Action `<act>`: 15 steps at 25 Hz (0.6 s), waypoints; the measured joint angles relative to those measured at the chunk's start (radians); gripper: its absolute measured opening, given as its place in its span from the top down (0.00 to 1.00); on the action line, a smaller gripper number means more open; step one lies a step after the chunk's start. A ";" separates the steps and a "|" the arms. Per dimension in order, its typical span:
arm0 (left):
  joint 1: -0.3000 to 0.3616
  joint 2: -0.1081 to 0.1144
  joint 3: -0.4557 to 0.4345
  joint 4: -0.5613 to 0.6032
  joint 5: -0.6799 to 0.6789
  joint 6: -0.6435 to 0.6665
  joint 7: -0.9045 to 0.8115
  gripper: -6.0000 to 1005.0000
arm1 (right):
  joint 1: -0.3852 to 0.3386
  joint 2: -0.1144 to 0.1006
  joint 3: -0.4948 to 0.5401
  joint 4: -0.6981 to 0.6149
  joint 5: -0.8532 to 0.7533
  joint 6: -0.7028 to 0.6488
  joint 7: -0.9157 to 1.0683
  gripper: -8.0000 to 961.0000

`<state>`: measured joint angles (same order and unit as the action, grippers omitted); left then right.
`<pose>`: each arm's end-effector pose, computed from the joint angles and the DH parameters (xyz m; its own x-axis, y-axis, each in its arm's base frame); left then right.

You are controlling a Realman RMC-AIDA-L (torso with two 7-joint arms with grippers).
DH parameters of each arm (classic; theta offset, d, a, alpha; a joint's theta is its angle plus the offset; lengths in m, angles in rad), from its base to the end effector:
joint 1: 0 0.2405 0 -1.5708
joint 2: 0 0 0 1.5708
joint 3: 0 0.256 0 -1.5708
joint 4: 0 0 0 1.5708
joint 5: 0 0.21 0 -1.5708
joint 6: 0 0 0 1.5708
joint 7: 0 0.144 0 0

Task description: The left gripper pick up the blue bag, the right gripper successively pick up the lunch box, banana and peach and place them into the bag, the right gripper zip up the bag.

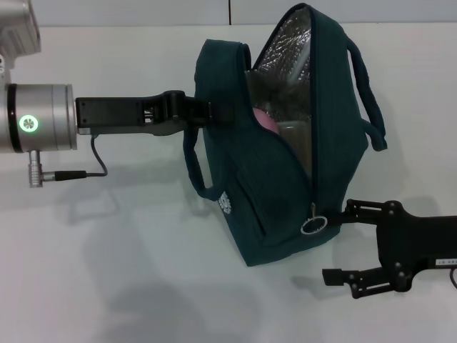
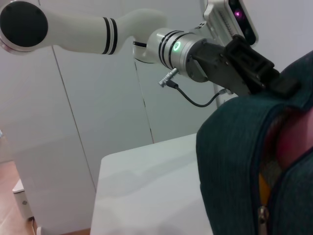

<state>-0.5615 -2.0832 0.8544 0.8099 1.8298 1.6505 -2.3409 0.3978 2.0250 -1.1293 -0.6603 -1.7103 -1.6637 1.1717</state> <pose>-0.2023 0.3404 0.0114 0.2928 0.8654 0.4066 0.8073 -0.4516 0.3800 0.2568 0.2766 -0.0204 0.8549 -0.1615 -0.4930 -0.1850 -0.9827 0.0011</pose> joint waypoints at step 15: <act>0.000 0.002 0.000 0.000 0.000 0.000 0.000 0.96 | 0.026 0.003 -0.064 0.017 0.047 0.021 -0.015 0.16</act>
<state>-0.5611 -2.0815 0.8544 0.8099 1.8300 1.6506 -2.3409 0.4241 2.0282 -1.1933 -0.6428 -1.6631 -1.6428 1.1571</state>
